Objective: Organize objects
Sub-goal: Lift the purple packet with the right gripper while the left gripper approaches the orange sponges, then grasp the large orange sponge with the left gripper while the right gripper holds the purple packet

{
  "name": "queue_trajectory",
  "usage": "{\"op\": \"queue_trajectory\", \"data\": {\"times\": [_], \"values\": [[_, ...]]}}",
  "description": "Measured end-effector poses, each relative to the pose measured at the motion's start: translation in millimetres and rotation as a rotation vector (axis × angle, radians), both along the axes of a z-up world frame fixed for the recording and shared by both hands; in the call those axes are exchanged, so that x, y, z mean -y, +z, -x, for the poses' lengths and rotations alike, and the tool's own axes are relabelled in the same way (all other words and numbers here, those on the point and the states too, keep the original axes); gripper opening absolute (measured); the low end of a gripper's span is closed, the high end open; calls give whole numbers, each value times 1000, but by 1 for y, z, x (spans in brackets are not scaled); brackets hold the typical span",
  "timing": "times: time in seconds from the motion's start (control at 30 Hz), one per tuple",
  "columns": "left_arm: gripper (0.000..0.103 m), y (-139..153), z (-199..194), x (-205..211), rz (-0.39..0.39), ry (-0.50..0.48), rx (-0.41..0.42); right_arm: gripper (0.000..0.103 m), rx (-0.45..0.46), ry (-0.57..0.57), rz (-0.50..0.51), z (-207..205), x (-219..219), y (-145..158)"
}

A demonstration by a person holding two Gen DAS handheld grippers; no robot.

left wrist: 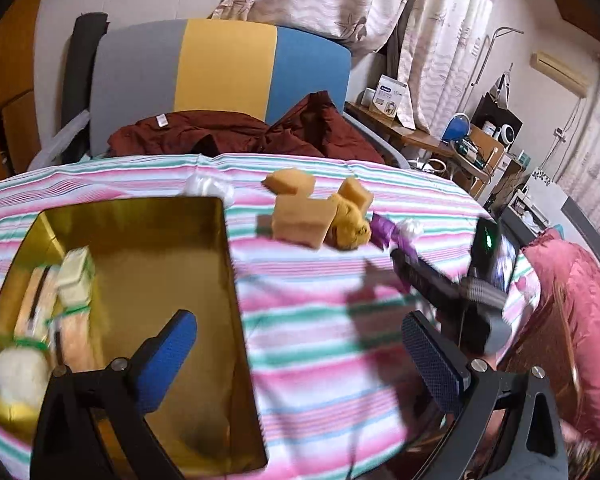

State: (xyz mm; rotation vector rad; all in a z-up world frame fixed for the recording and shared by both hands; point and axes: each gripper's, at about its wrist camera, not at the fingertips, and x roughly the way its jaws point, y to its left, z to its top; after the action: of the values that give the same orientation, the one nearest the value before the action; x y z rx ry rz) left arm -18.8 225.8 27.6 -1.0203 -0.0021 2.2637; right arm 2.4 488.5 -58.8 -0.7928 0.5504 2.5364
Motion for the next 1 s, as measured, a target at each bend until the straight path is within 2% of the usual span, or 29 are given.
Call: {"op": "queue_trajectory", "data": {"times": [0.1, 0.33, 0.53, 0.73, 0.9, 1.0], "values": [[103, -1, 26, -24, 28, 9, 26, 44, 37, -7, 61, 3, -10, -10], [103, -15, 71, -84, 132, -16, 54, 47, 5, 18, 142, 2, -20, -17], [103, -34, 103, -124, 219, -20, 37, 47, -1, 9, 107, 0, -13, -17], [103, -60, 139, -150, 289, -4, 80, 47, 5, 3, 77, -1, -9, -17], [103, -75, 156, -155, 285, 26, 107, 47, 4, 3, 71, -2, -8, -17], [102, -81, 158, -158, 298, 33, 95, 47, 1, 2, 70, -3, -8, -18]]}}
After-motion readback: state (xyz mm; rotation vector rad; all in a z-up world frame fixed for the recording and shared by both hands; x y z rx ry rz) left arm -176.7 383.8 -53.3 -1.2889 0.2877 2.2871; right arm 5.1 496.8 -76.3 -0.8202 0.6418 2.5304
